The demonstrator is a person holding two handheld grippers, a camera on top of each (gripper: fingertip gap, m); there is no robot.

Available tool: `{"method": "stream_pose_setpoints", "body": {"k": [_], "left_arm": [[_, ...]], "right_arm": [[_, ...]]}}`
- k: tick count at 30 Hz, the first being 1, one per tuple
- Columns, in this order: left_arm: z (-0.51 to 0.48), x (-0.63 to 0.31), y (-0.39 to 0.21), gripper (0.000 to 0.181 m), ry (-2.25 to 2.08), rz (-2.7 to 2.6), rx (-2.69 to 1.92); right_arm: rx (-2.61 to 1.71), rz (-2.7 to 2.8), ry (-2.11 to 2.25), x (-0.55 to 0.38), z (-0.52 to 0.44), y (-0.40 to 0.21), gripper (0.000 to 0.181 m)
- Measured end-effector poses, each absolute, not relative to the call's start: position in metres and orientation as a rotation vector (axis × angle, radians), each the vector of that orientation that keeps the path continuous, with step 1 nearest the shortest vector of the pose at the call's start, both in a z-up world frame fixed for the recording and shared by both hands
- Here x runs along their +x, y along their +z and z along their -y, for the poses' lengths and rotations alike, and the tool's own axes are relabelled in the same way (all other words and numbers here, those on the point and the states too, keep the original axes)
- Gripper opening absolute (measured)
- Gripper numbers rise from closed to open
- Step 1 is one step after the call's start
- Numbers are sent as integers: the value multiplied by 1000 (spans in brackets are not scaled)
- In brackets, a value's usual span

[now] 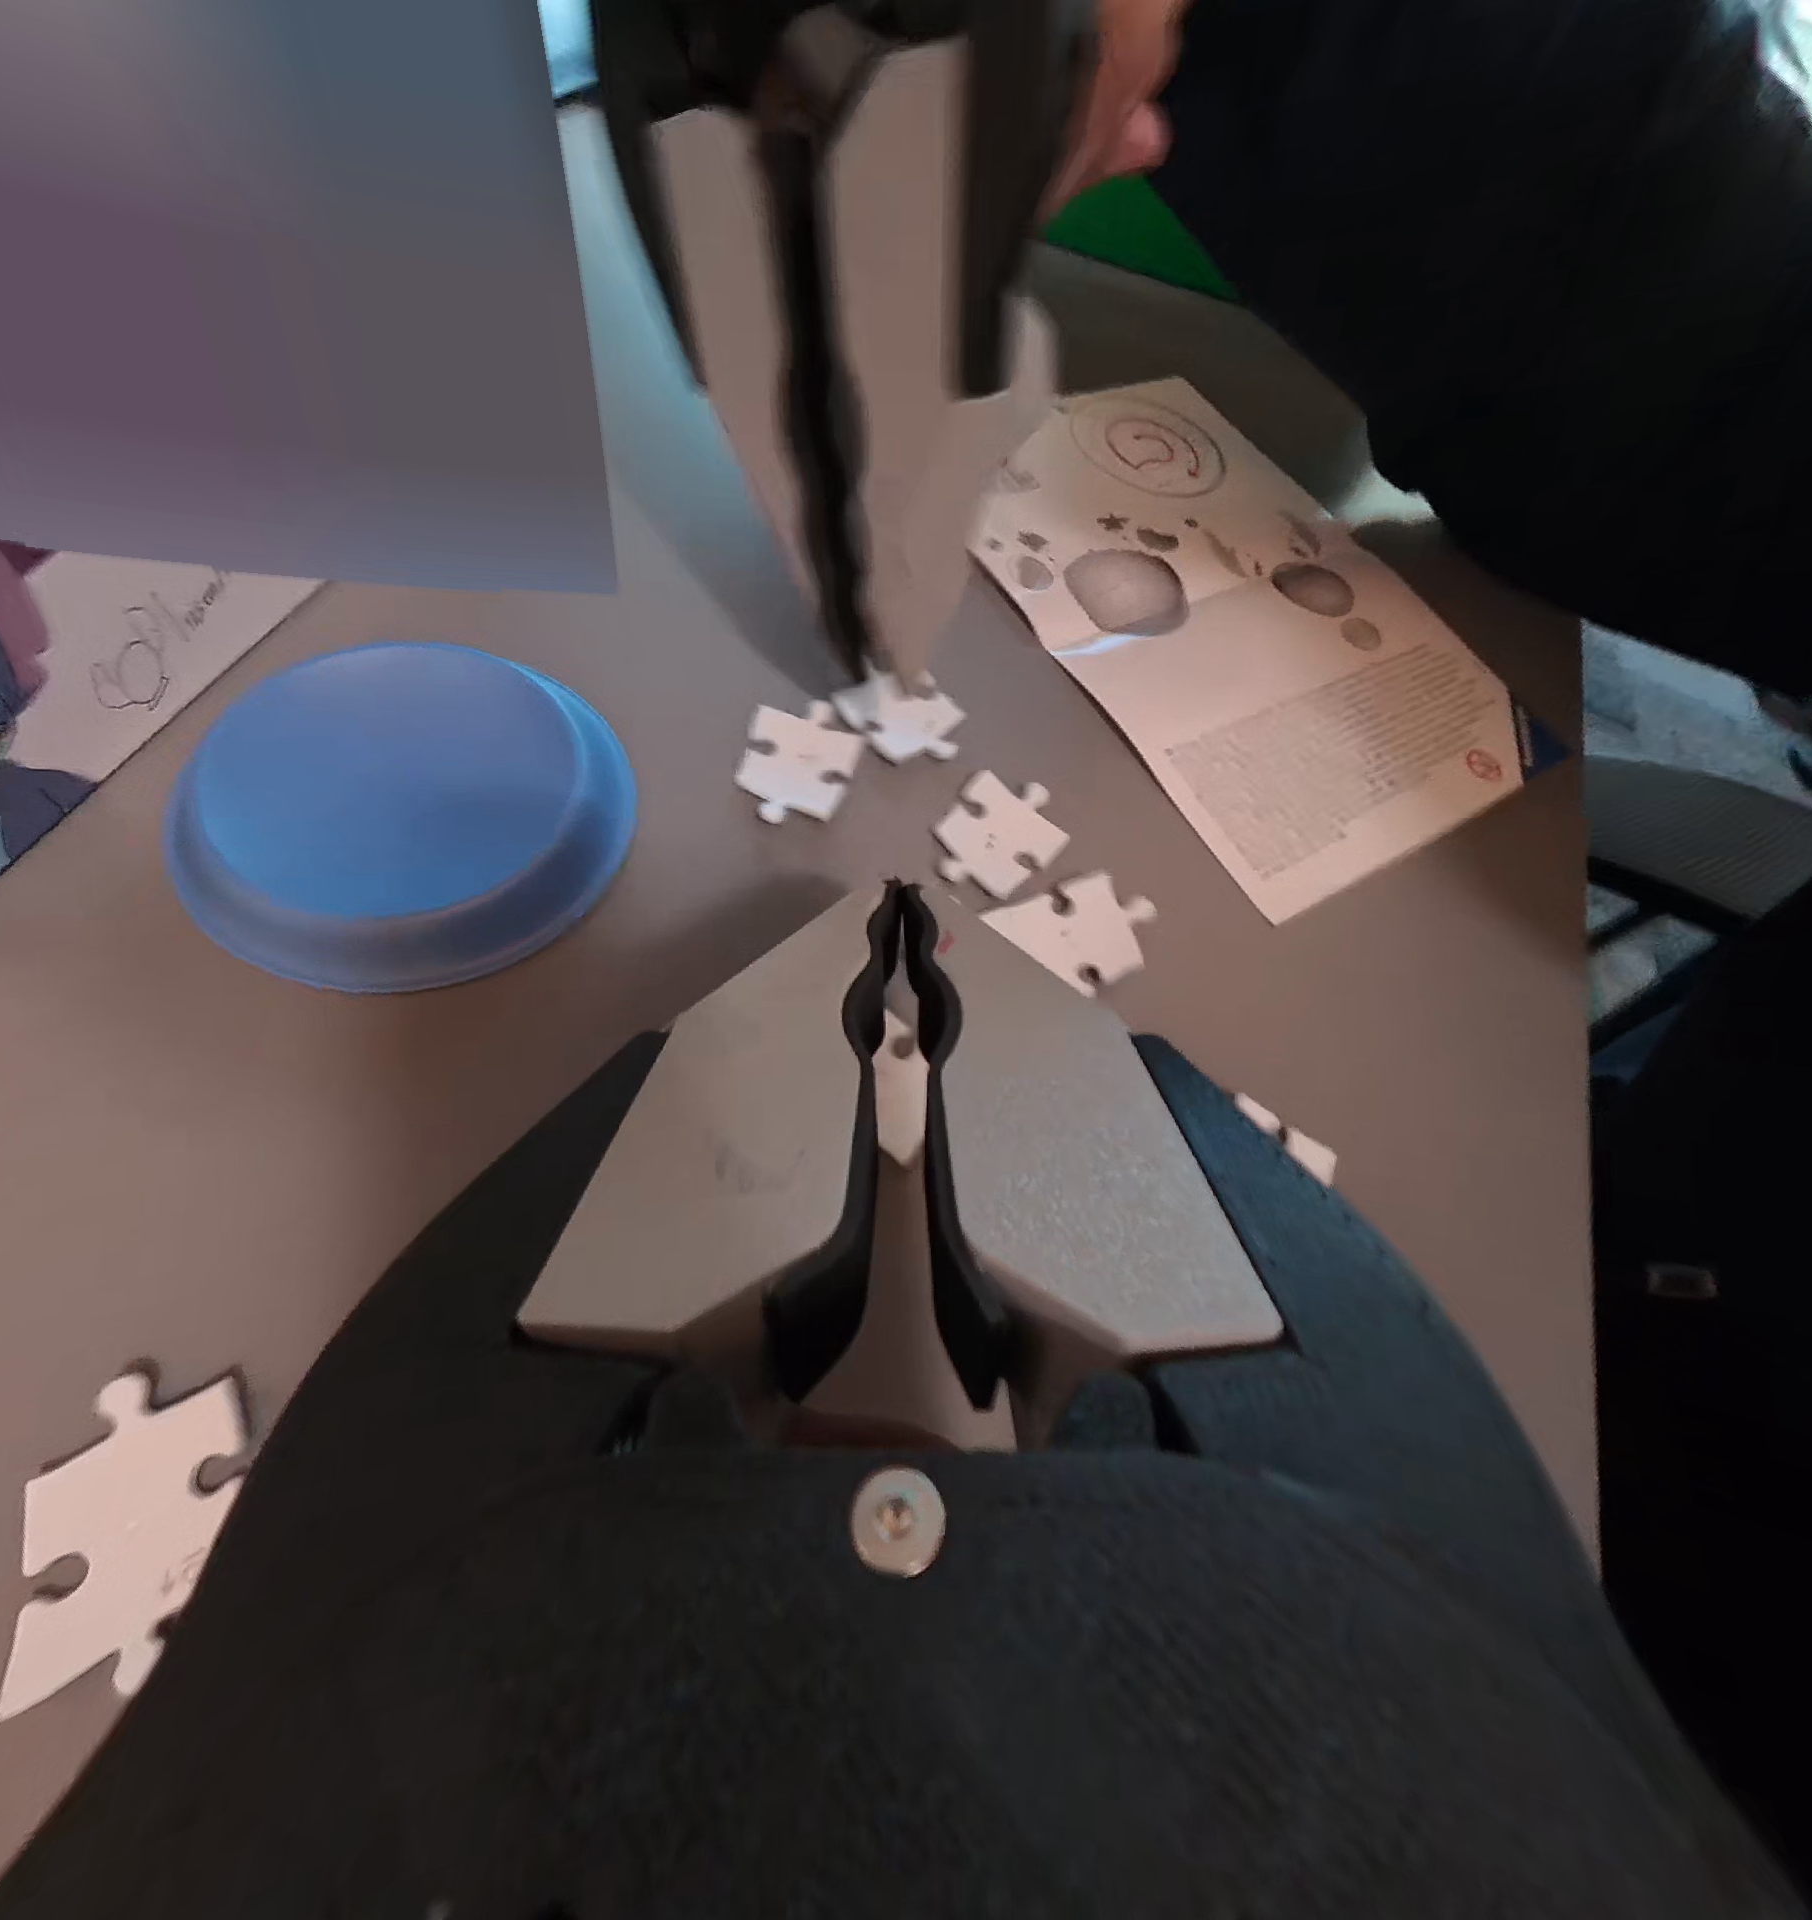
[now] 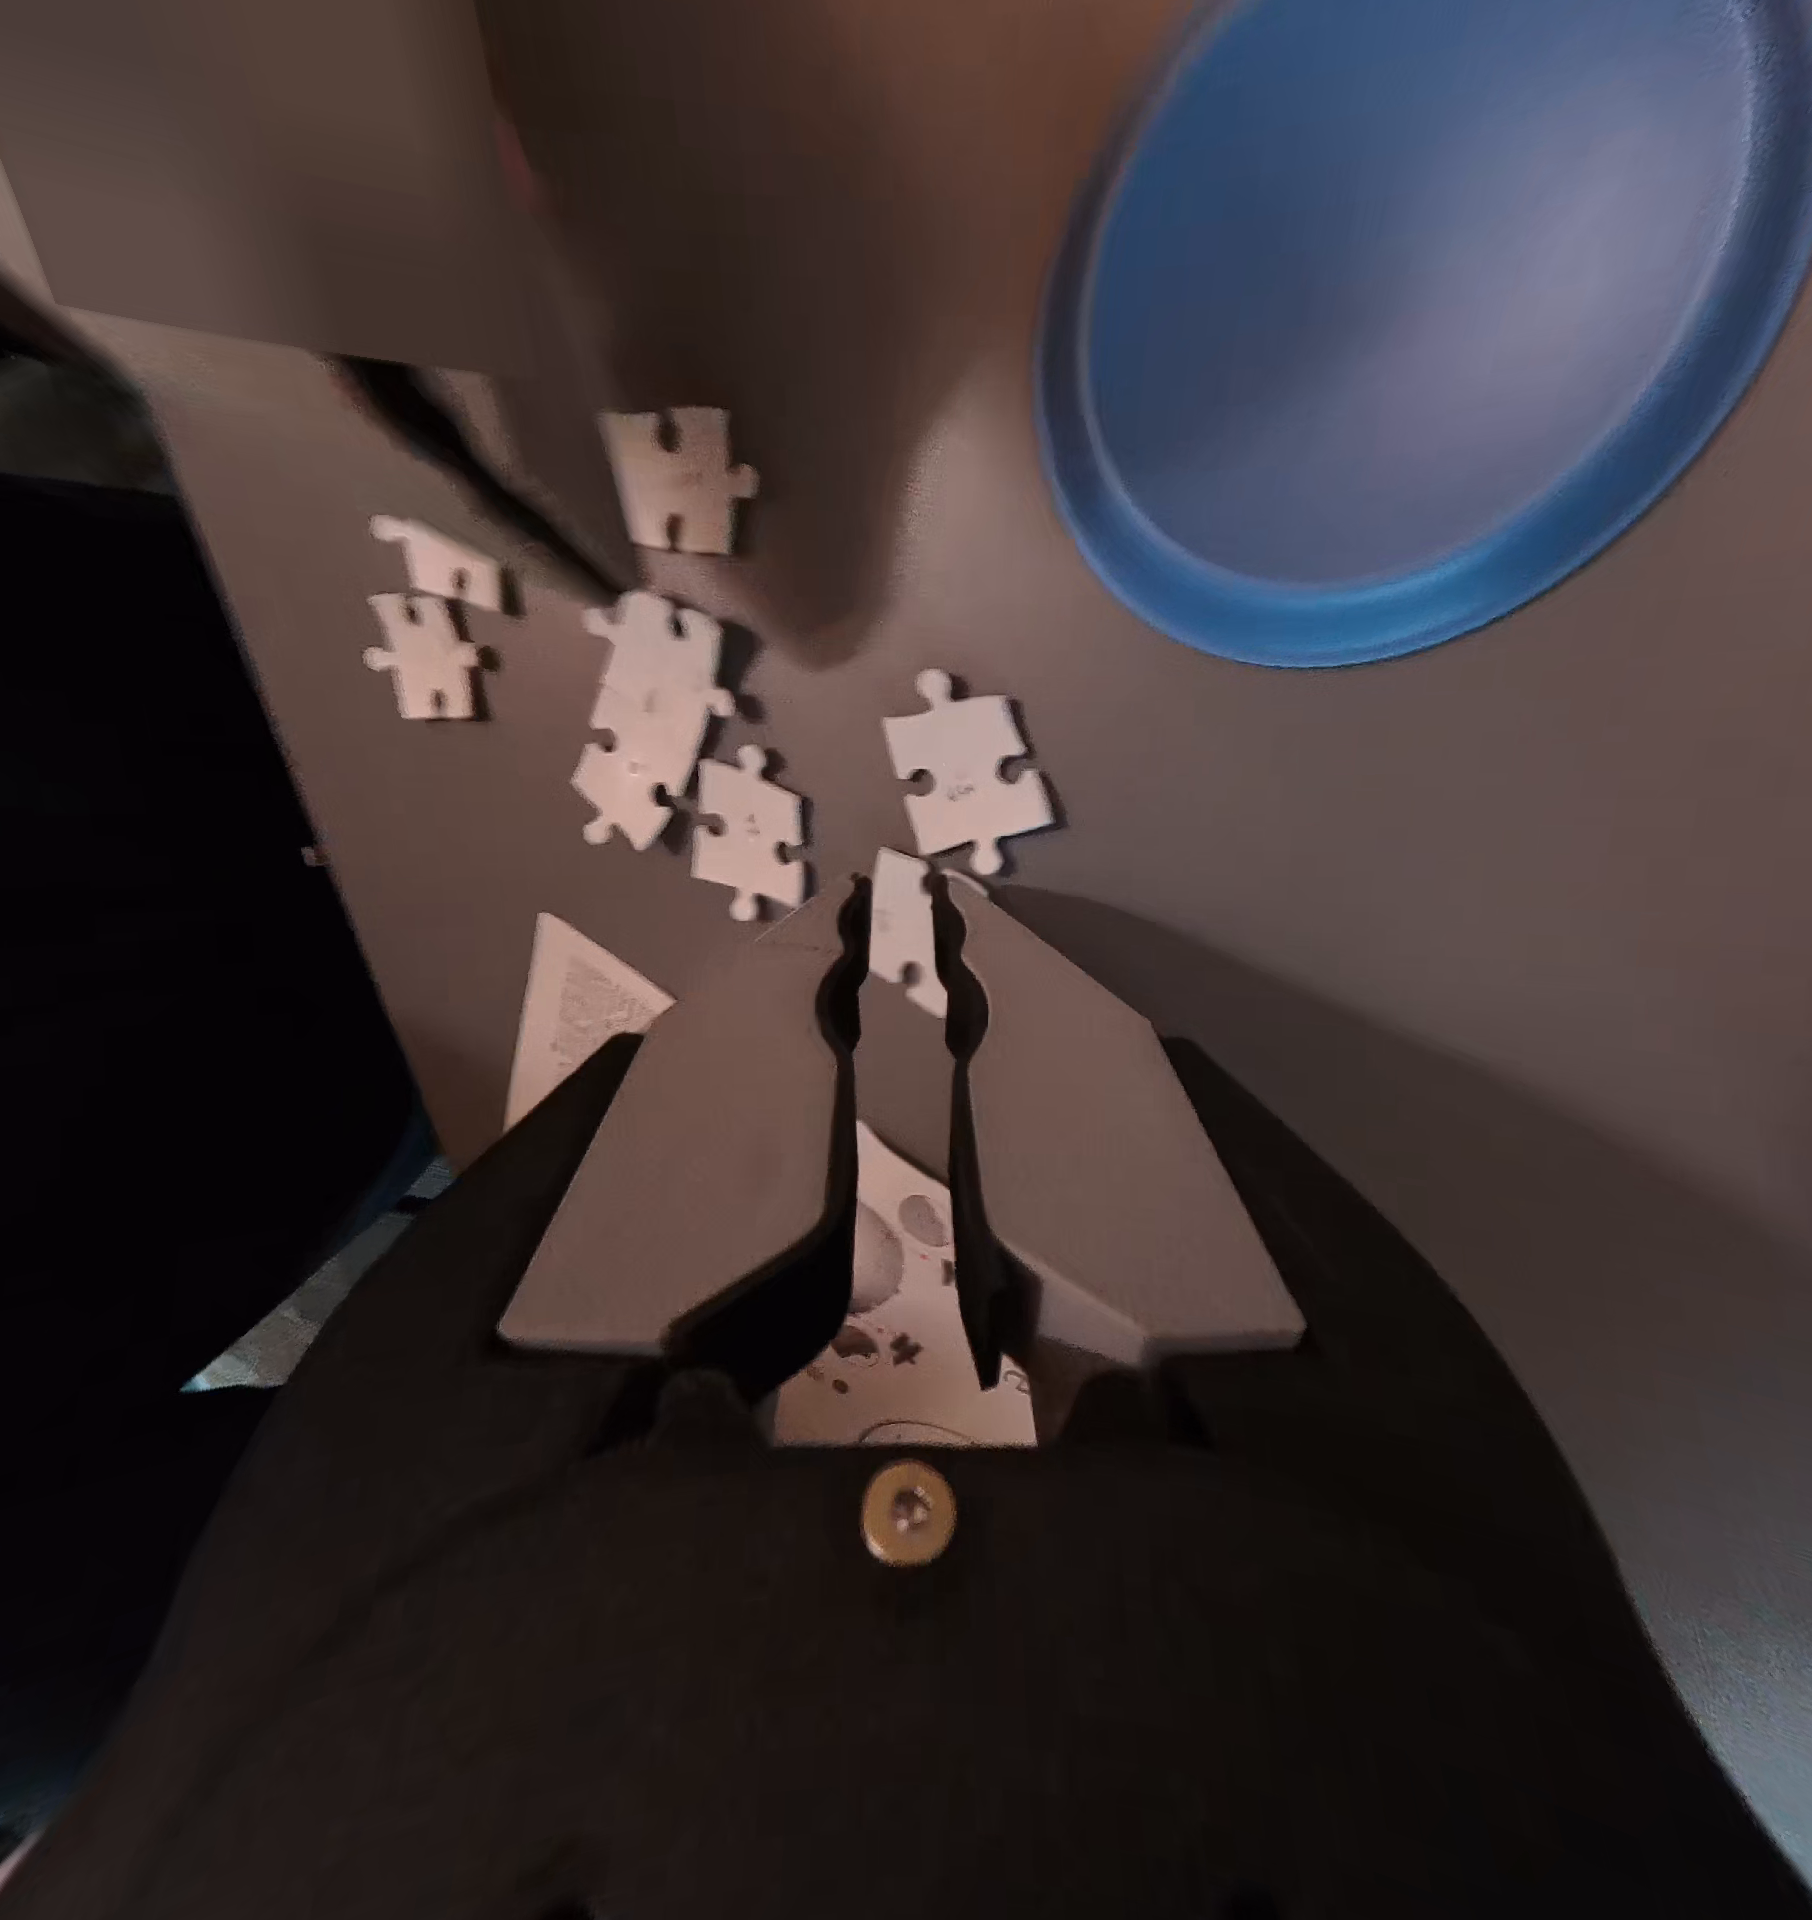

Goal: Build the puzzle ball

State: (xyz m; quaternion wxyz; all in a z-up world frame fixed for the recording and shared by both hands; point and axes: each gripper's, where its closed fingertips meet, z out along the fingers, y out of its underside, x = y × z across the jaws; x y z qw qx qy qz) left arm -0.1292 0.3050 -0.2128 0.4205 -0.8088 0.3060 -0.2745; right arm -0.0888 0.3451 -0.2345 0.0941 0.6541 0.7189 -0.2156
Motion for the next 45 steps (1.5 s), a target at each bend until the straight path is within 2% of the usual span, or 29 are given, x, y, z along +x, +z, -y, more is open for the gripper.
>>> {"method": "stream_pose_setpoints", "body": {"k": [7, 14, 25, 27, 32, 37, 45], "left_arm": [[-271, -110, -235, 0, -598, -1107, -2028], [-281, -119, -244, 0, -419, -1119, -2055], [-287, -125, -244, 0, -333, -1111, -2041], [-287, -125, -244, 0, -336, -1110, -2042], [-287, -125, -244, 0, -333, -1109, -2042], [-286, -124, -244, 0, -331, -1109, -2041], [-286, -124, -244, 0, -324, -1109, -2039]], "right_arm": [[1993, -2149, -609, -105, -351, -247, 0], [1978, -2157, -662, -114, -347, -248, 0], [2003, -2115, -671, -105, -352, -243, 20], [1982, -2108, -669, -107, -347, -246, 14], [1960, -2112, -685, -110, -340, -246, 15], [1962, -2101, -683, -112, -339, -249, 0], [1957, -2115, -678, -112, -340, -250, 0]]}}
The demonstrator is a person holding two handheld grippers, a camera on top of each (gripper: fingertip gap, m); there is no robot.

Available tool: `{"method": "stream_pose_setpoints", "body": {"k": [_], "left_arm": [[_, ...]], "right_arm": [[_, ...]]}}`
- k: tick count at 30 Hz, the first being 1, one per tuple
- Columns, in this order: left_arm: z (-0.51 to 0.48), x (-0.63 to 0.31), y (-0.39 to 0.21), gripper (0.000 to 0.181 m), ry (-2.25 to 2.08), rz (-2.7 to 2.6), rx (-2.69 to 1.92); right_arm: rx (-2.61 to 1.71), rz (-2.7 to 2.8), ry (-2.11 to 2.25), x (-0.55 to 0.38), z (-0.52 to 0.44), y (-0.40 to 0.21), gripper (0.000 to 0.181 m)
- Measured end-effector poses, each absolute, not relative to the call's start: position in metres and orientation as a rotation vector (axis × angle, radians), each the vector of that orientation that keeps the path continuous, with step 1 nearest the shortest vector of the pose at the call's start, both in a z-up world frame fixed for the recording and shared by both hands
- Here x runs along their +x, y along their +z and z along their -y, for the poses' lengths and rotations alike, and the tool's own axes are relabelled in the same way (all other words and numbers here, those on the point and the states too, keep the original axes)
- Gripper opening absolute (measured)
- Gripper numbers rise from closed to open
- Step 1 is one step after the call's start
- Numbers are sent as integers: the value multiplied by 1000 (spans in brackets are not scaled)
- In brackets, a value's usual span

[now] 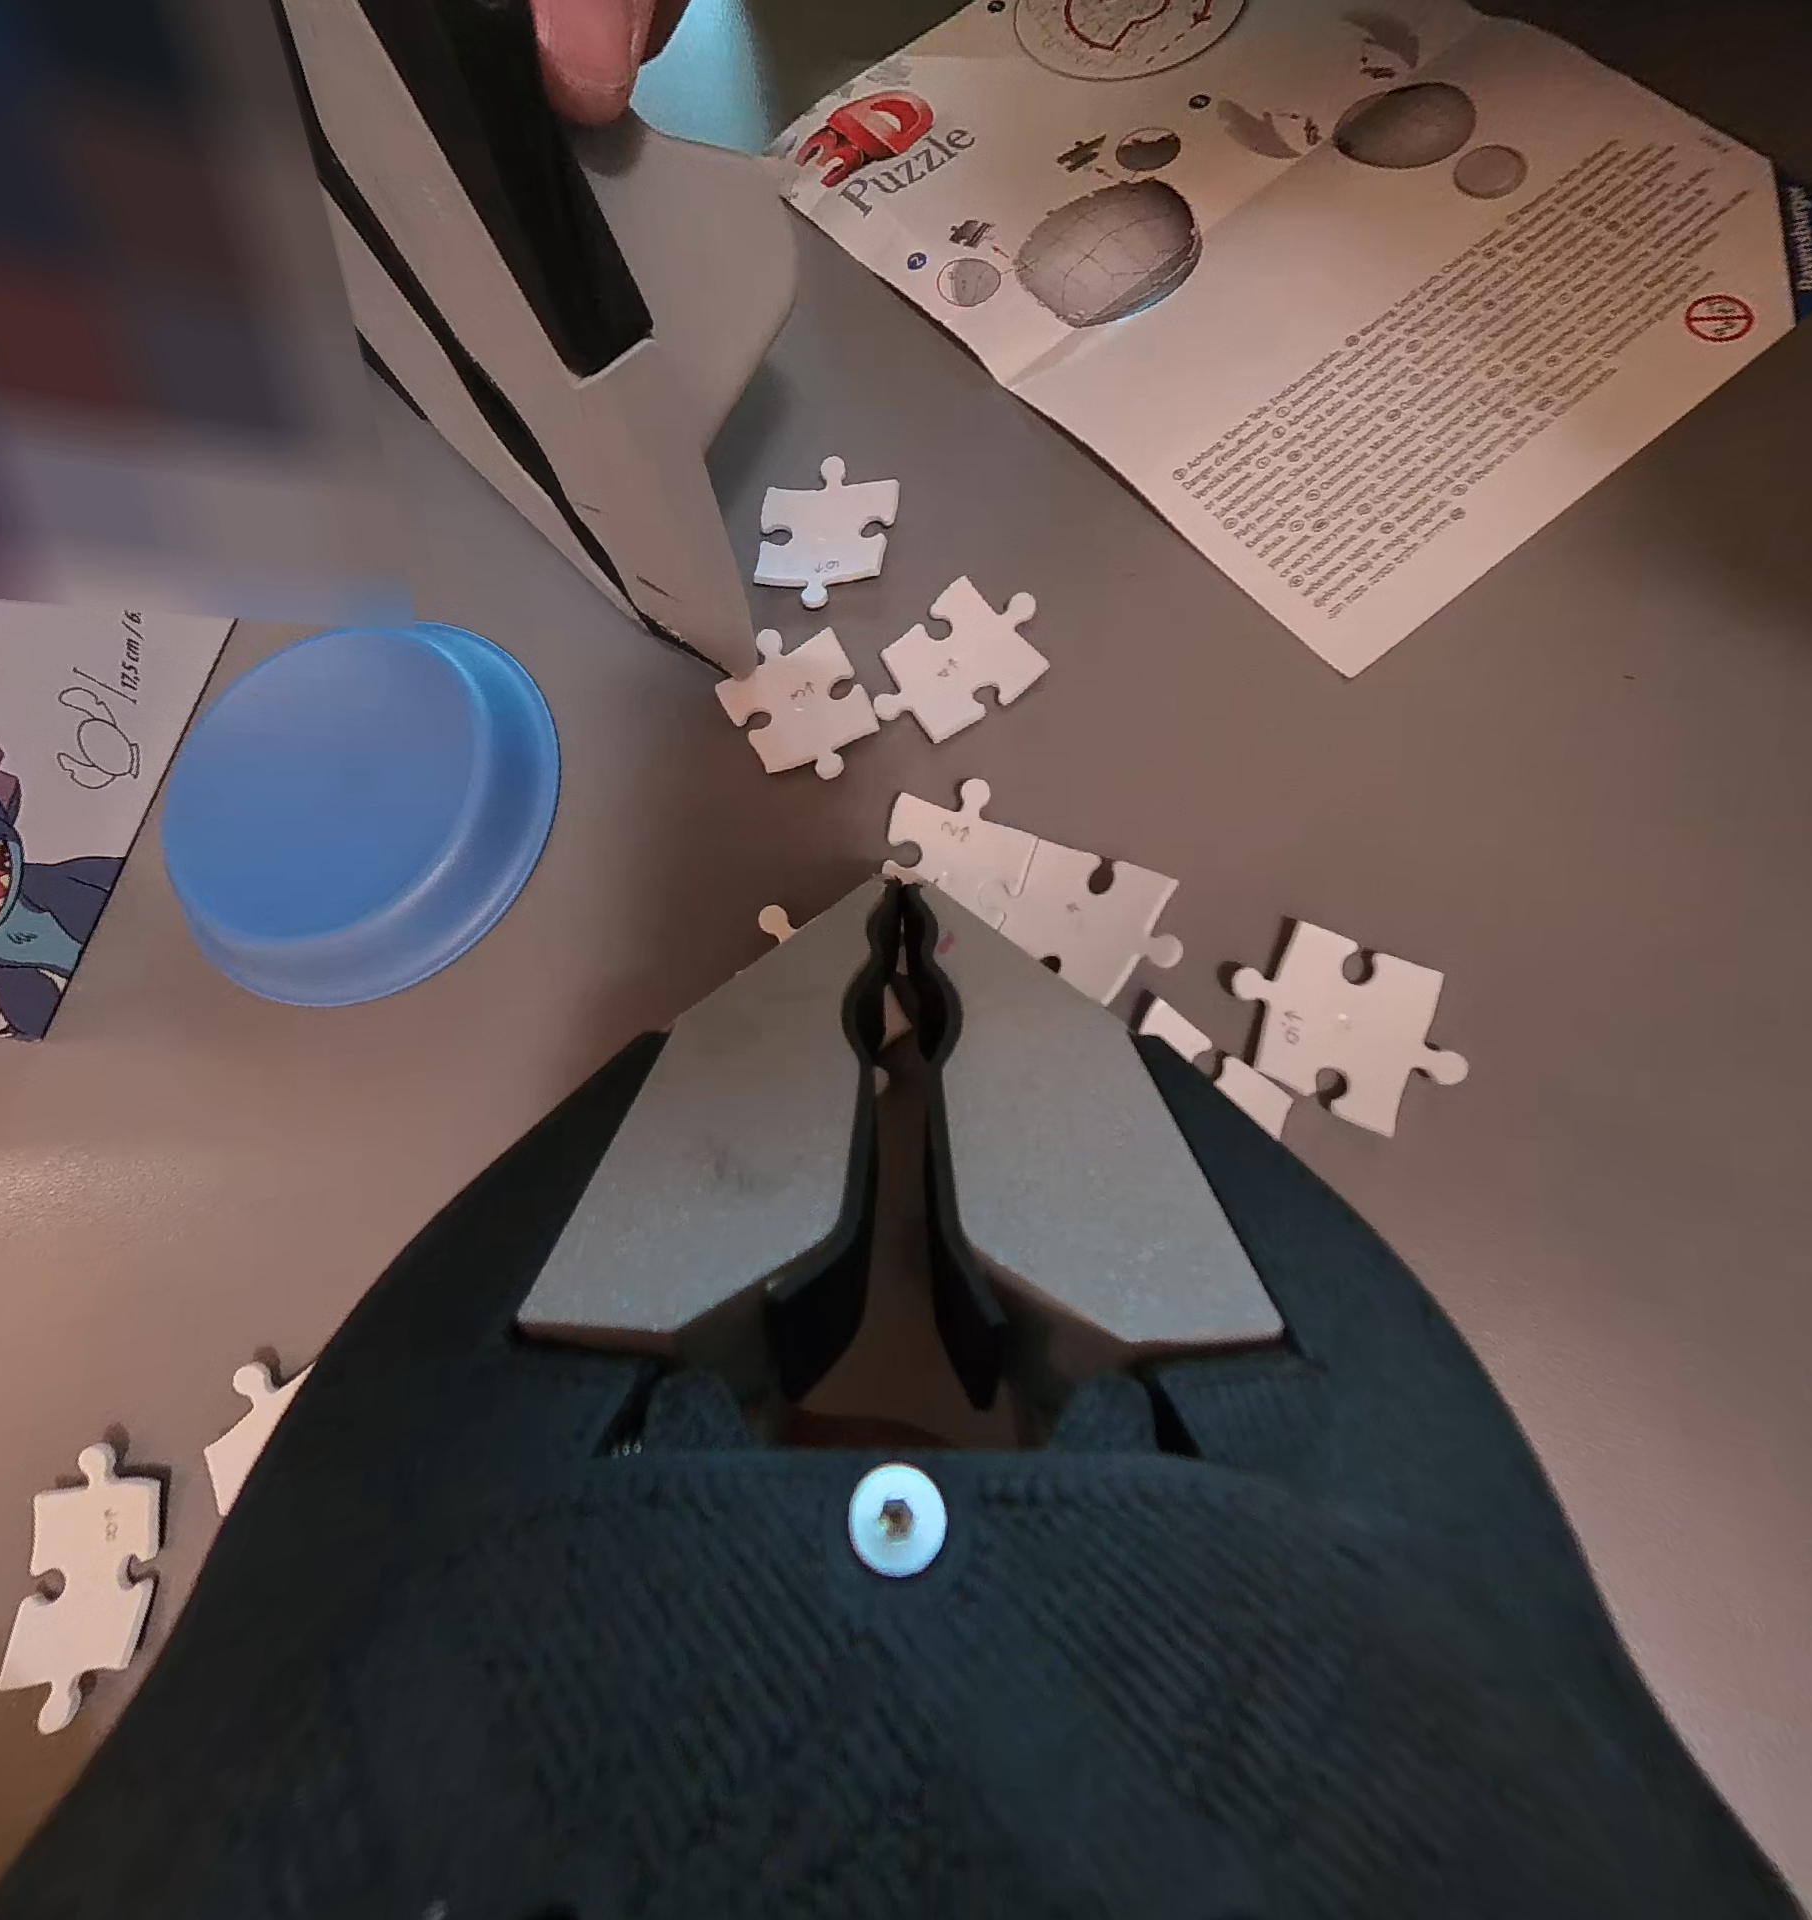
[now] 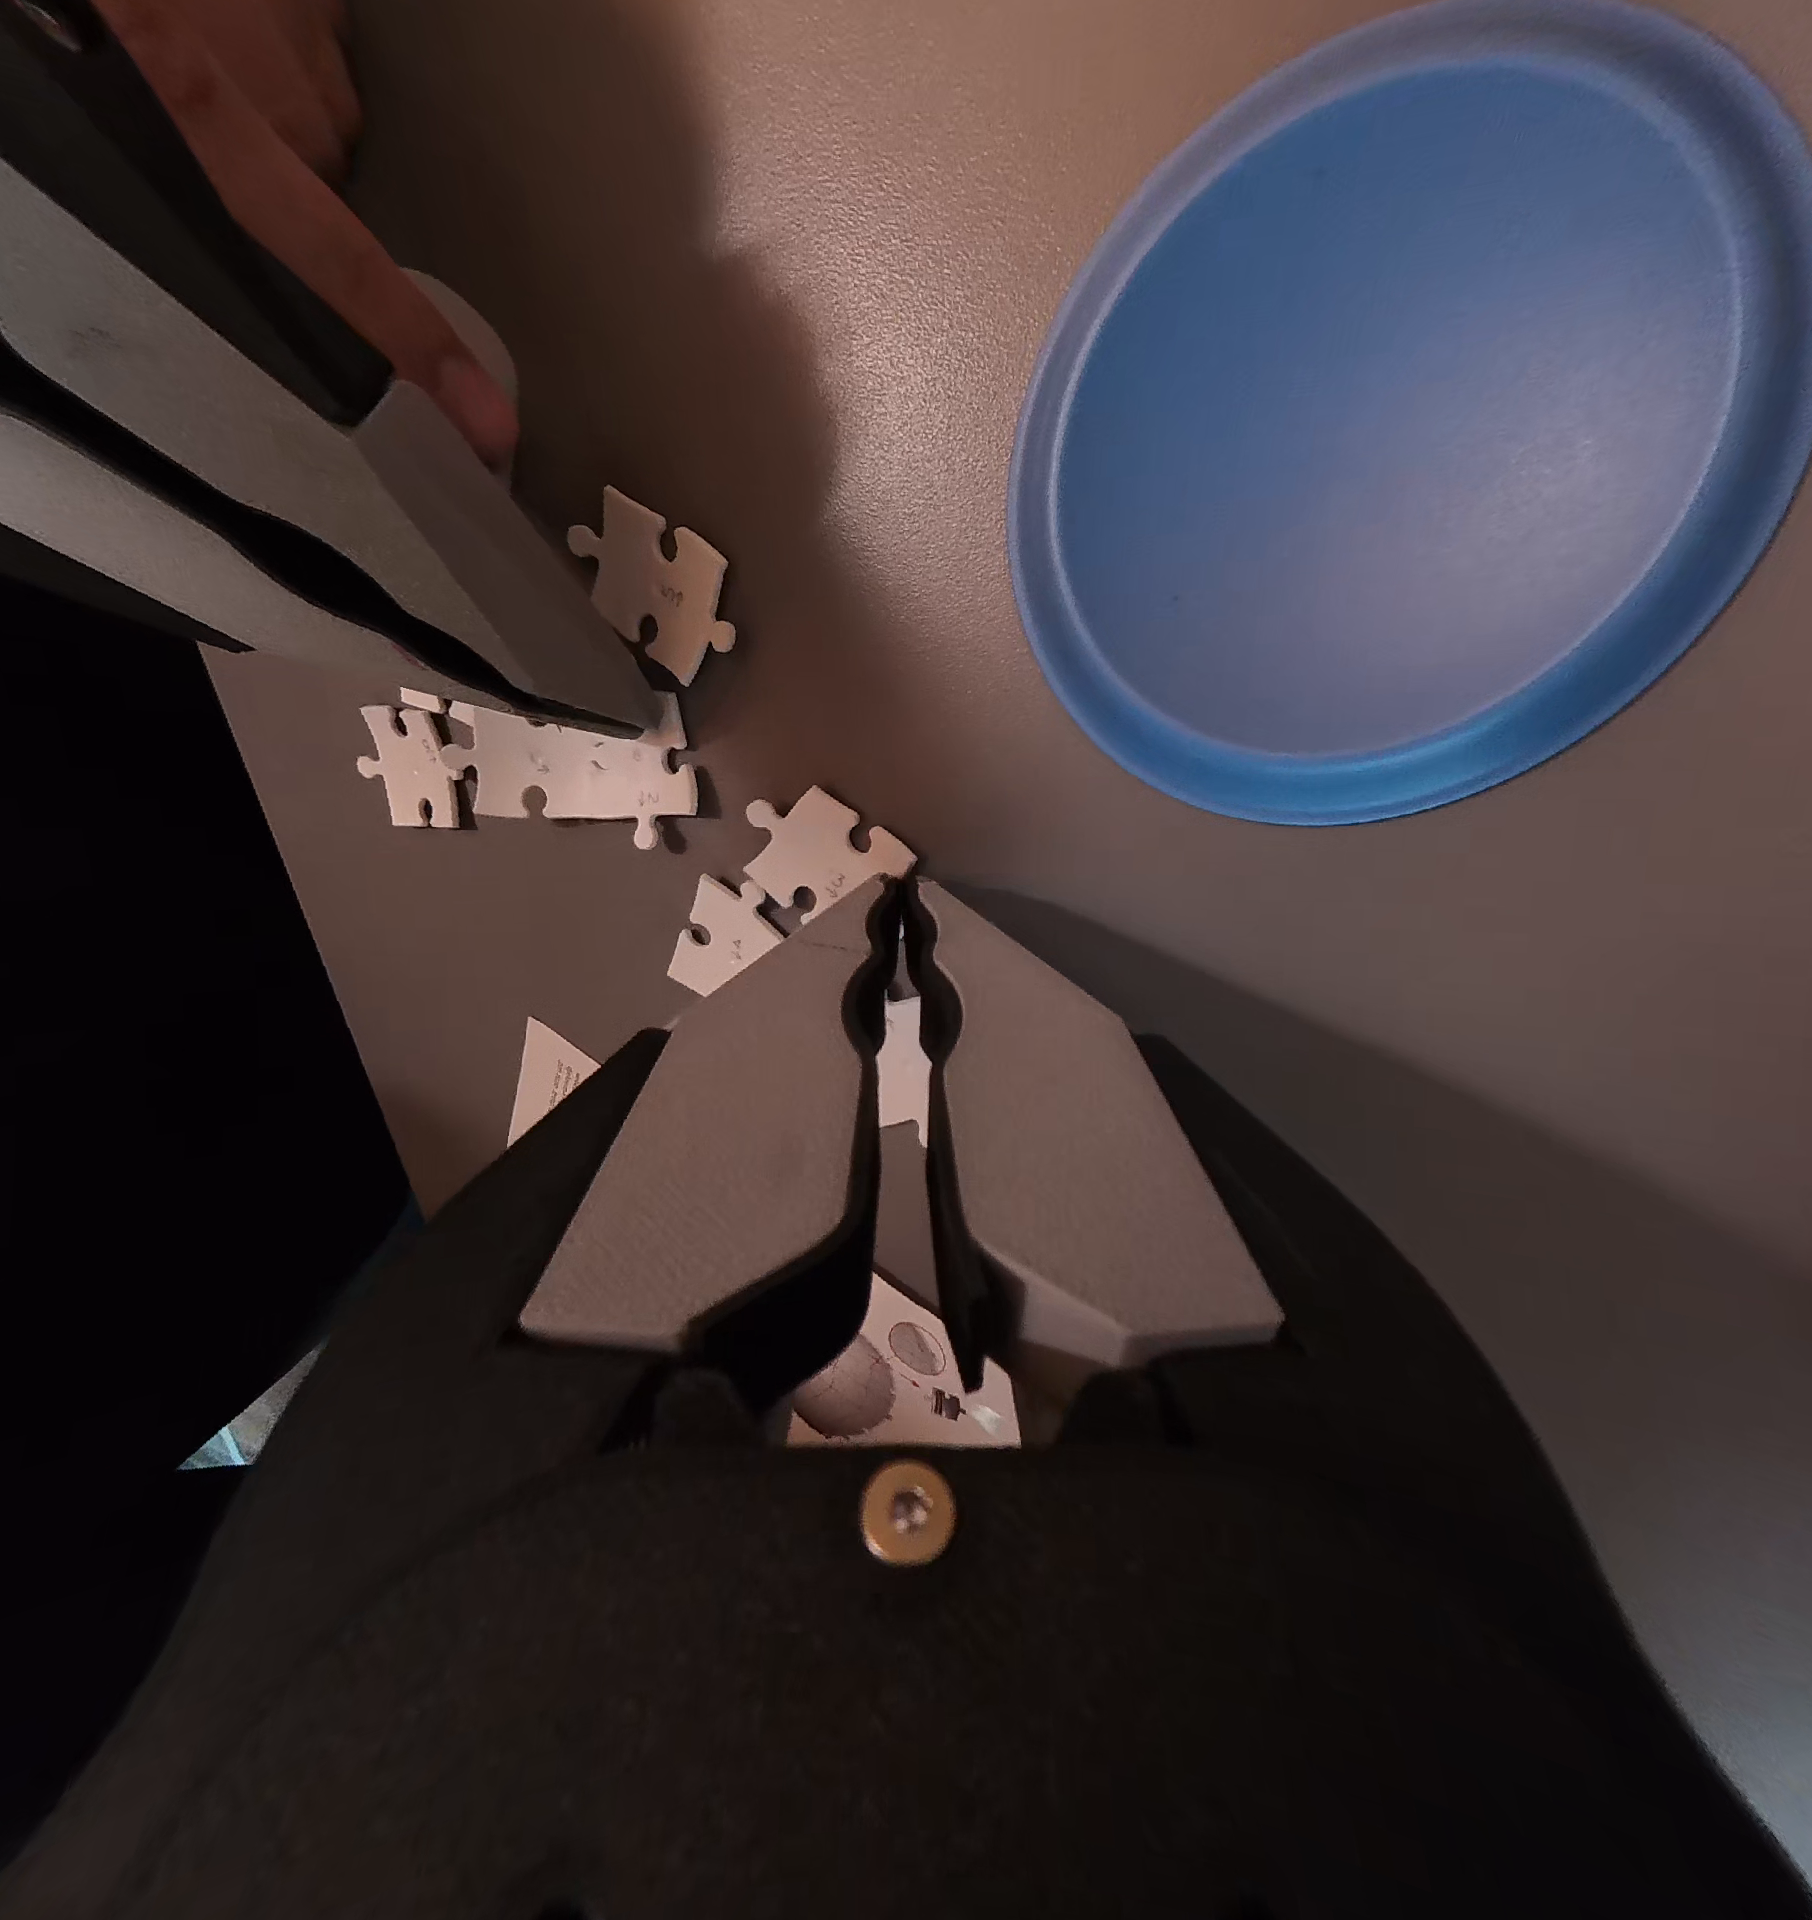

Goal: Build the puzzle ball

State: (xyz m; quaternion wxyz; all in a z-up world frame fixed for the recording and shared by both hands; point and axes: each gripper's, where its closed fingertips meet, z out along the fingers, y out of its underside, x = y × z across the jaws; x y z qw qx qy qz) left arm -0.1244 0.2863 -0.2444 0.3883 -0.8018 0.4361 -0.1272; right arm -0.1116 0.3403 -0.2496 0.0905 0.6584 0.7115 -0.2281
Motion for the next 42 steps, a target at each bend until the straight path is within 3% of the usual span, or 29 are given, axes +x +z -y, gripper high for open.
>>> {"method": "stream_pose_setpoints", "body": {"k": [30, 42], "left_arm": [[-287, -125, -244, 0, -306, -1106, -2038], [-294, -130, -237, 0, -340, -1014, -2041]], "right_arm": [[1967, -2118, -675, -108, -343, -245, 12], [1791, -2388, -621, -106, -329, -240, 36]]}}
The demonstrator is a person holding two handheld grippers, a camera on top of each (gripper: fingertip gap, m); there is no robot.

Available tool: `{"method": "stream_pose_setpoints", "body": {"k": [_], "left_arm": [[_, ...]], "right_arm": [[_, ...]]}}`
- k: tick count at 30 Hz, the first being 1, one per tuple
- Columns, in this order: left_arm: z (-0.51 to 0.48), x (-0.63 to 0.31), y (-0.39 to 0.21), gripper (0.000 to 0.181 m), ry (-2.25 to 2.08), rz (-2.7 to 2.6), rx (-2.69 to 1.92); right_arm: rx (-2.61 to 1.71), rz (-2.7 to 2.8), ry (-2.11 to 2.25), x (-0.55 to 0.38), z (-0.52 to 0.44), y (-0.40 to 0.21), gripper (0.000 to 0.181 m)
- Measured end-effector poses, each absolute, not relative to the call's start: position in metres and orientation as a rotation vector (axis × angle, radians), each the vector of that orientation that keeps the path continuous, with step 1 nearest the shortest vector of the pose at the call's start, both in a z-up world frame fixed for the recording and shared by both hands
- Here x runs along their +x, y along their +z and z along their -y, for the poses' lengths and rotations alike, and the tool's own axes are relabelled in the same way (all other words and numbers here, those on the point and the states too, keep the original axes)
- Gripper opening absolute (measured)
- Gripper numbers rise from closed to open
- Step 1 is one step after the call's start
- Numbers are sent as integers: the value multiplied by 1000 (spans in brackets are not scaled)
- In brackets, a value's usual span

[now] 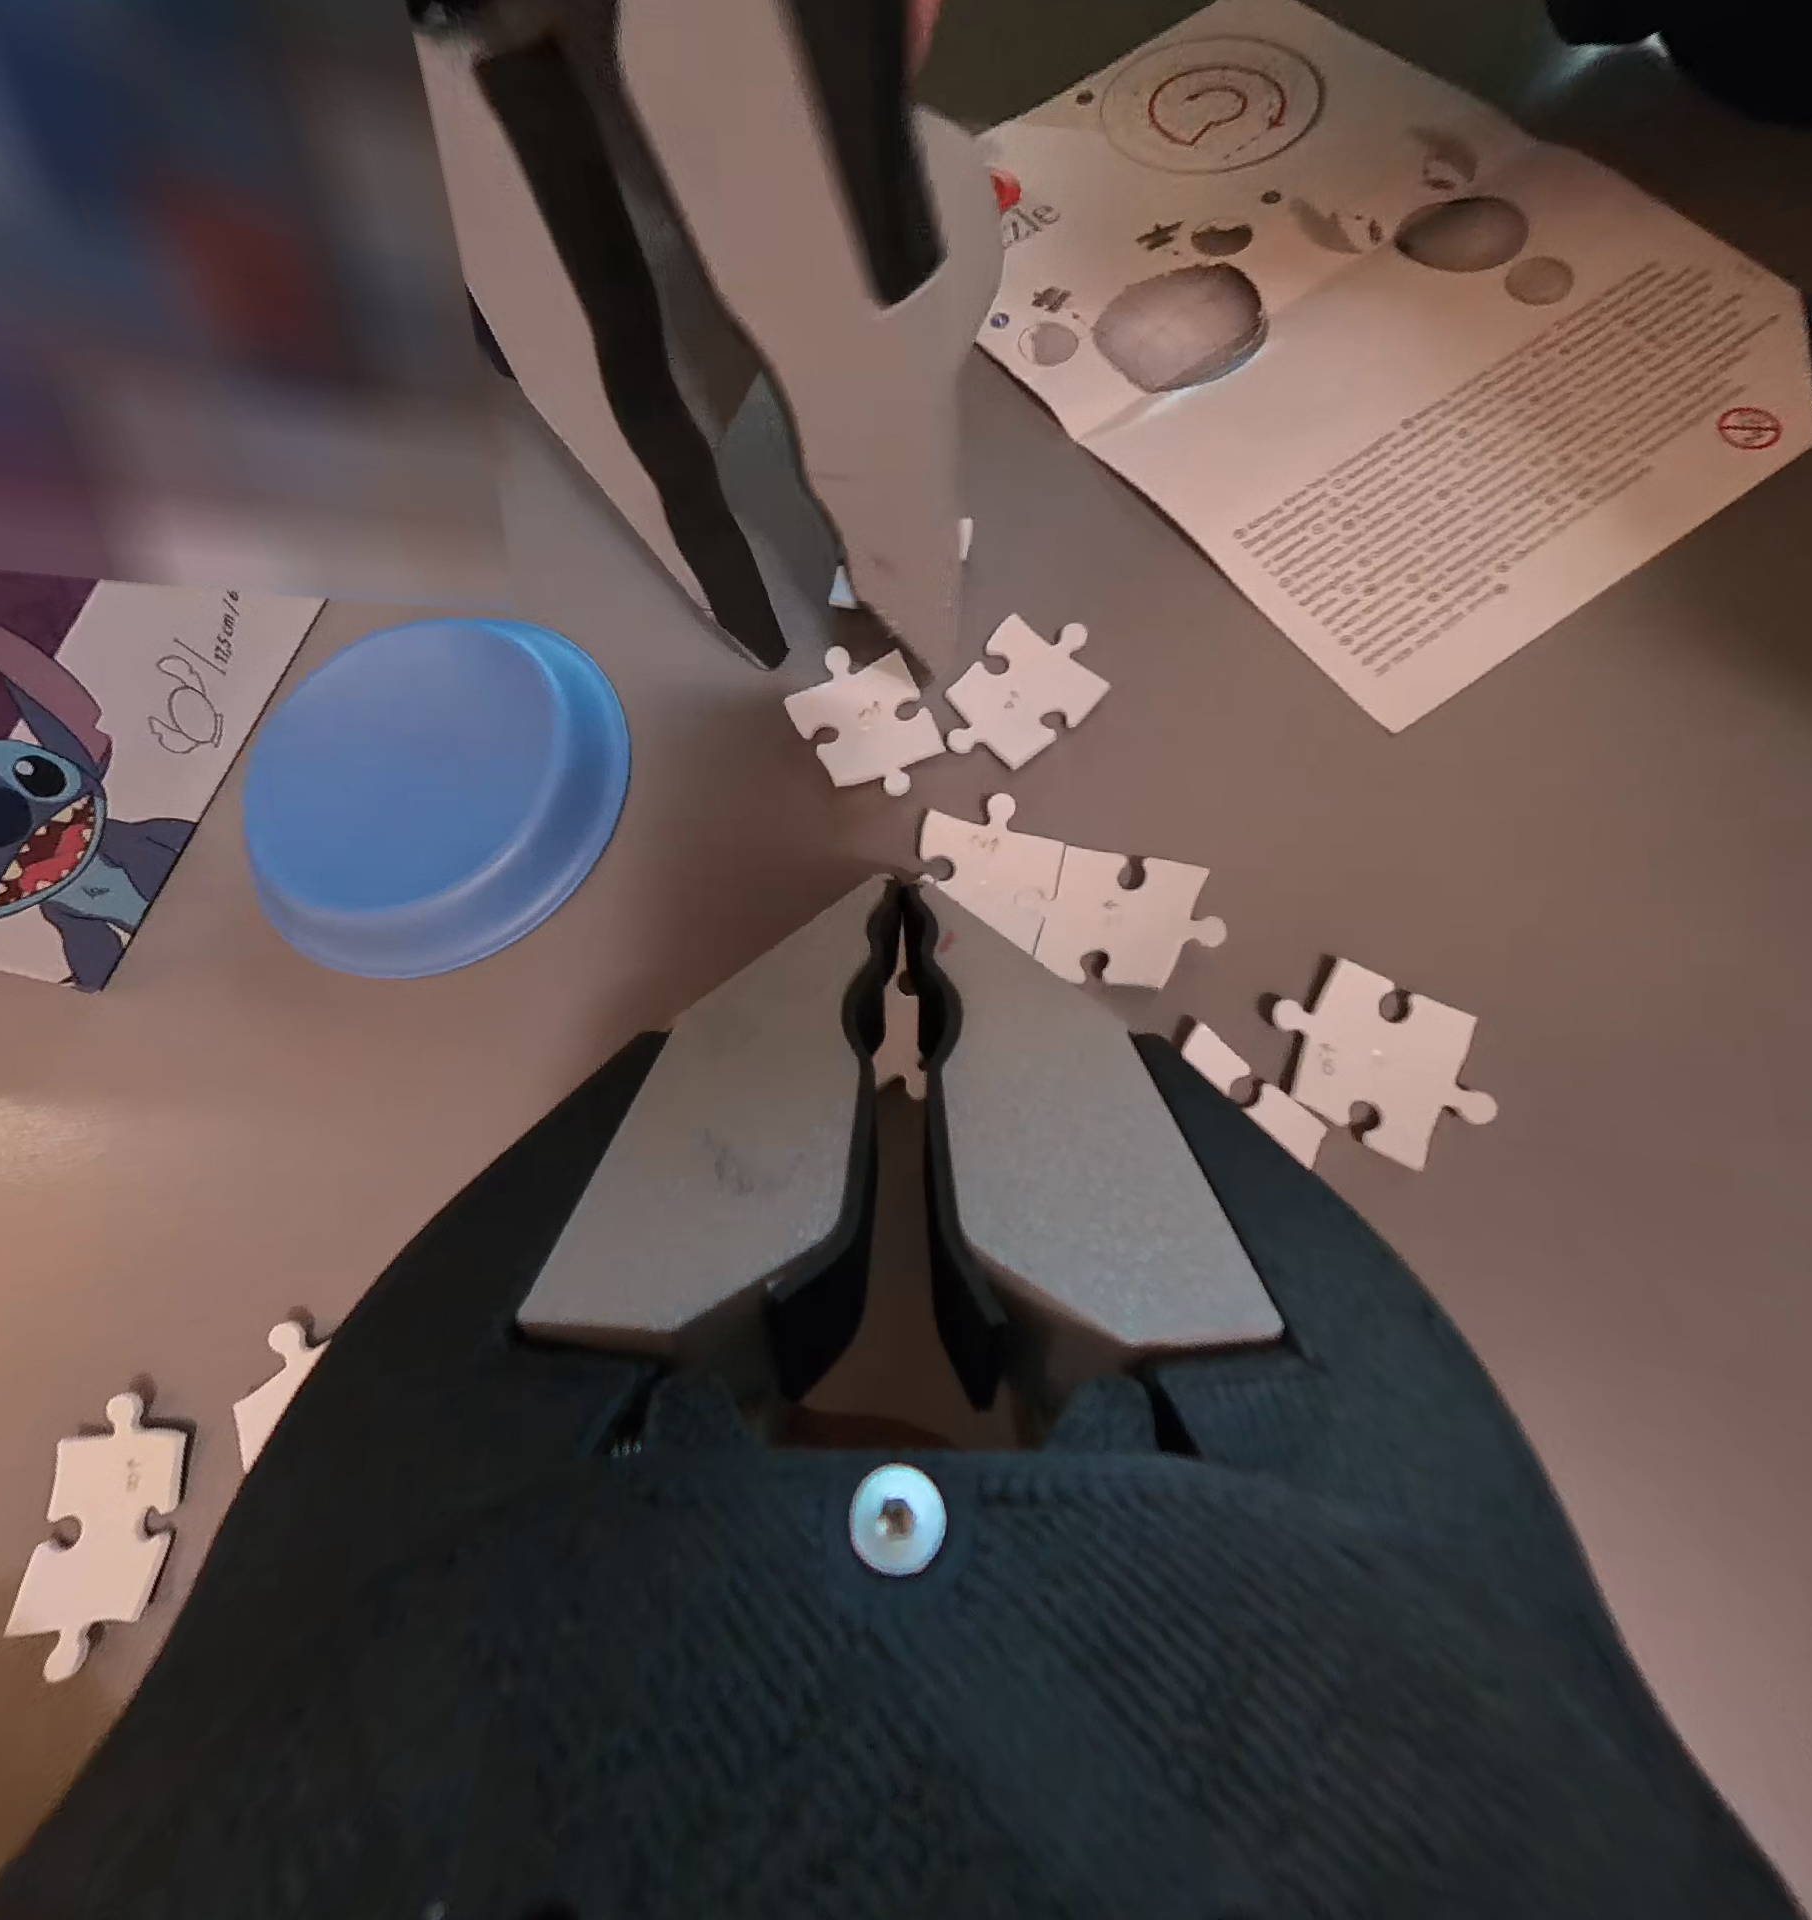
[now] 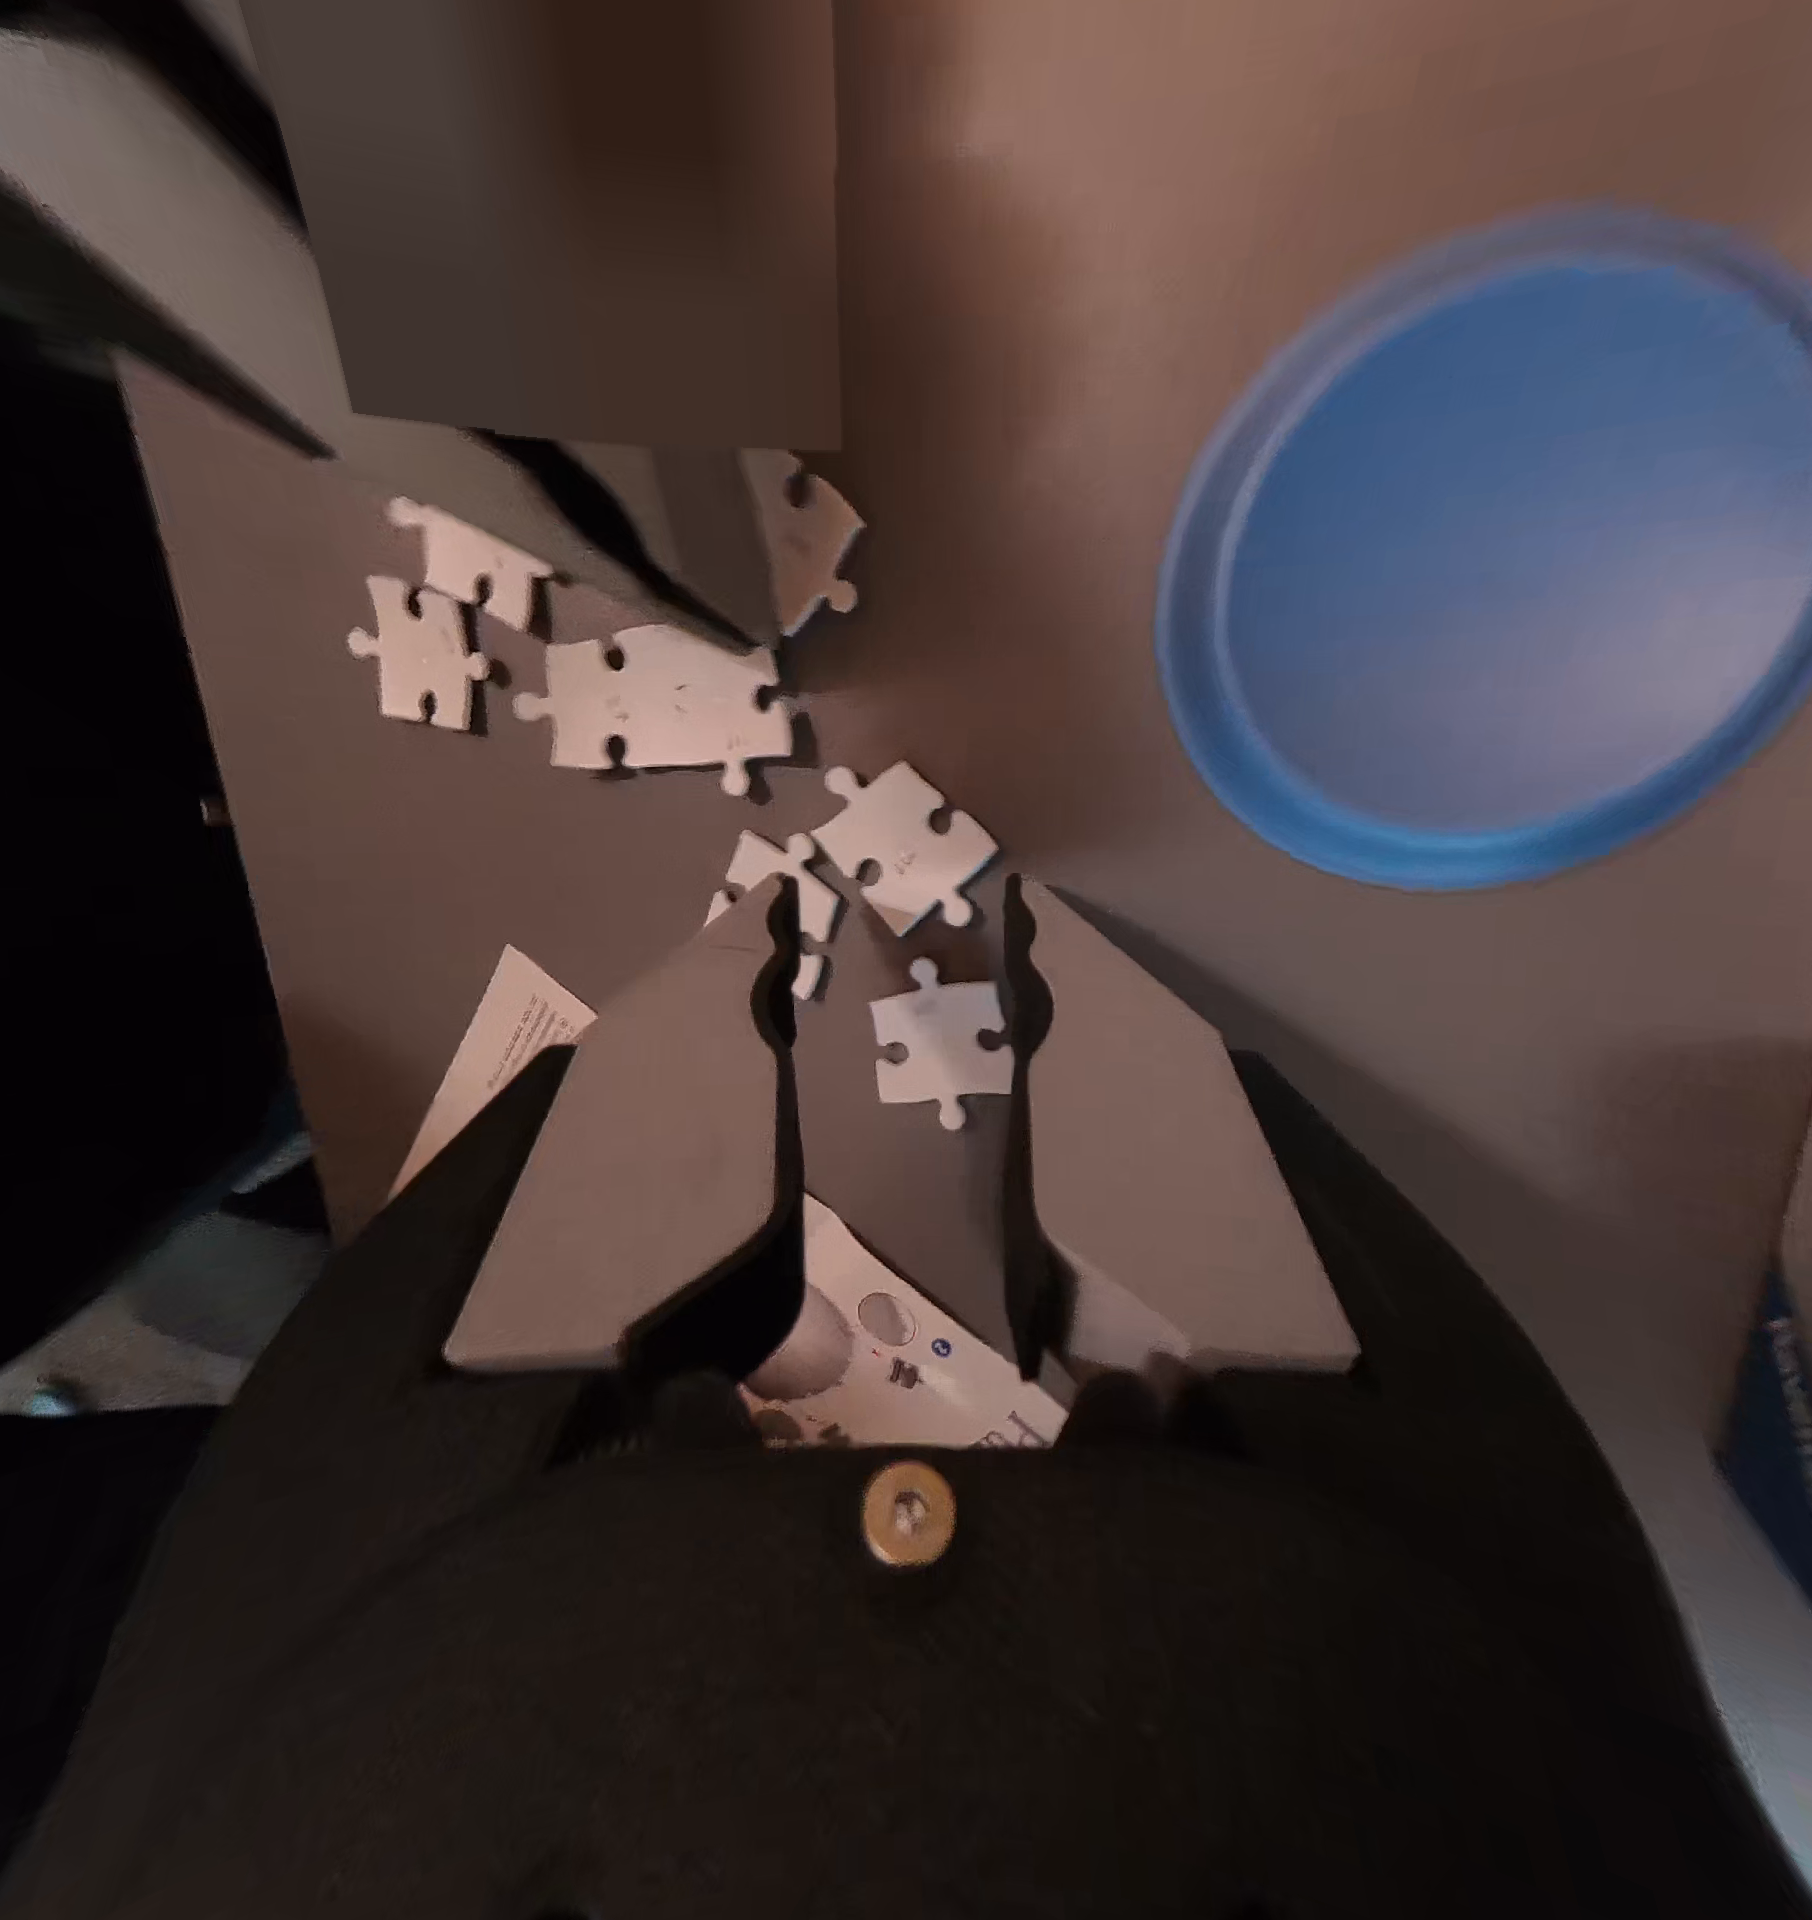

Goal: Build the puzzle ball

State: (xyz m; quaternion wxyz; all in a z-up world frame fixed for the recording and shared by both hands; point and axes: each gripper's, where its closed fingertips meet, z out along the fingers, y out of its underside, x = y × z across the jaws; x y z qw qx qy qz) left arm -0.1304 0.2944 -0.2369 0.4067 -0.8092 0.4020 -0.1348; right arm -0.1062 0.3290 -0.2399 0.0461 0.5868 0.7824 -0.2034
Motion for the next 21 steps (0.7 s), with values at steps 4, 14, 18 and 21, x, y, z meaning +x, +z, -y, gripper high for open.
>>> {"method": "stream_pose_setpoints", "body": {"k": [4, 14, 18, 21], "left_arm": [[-294, -131, -238, 0, -337, -1017, -2041], [-296, -134, -237, 0, -335, -999, -2044], [-296, -134, -237, 0, -335, -999, -2042], [-296, -134, -236, 0, -336, -997, -2038]], "right_arm": [[1668, -2566, -759, -115, -323, -224, 41], [1340, -3012, -678, -114, -334, -235, 14], [1275, -3039, -660, -111, -331, -237, 13], [1235, -3070, -659, -111, -329, -237, 15]]}}
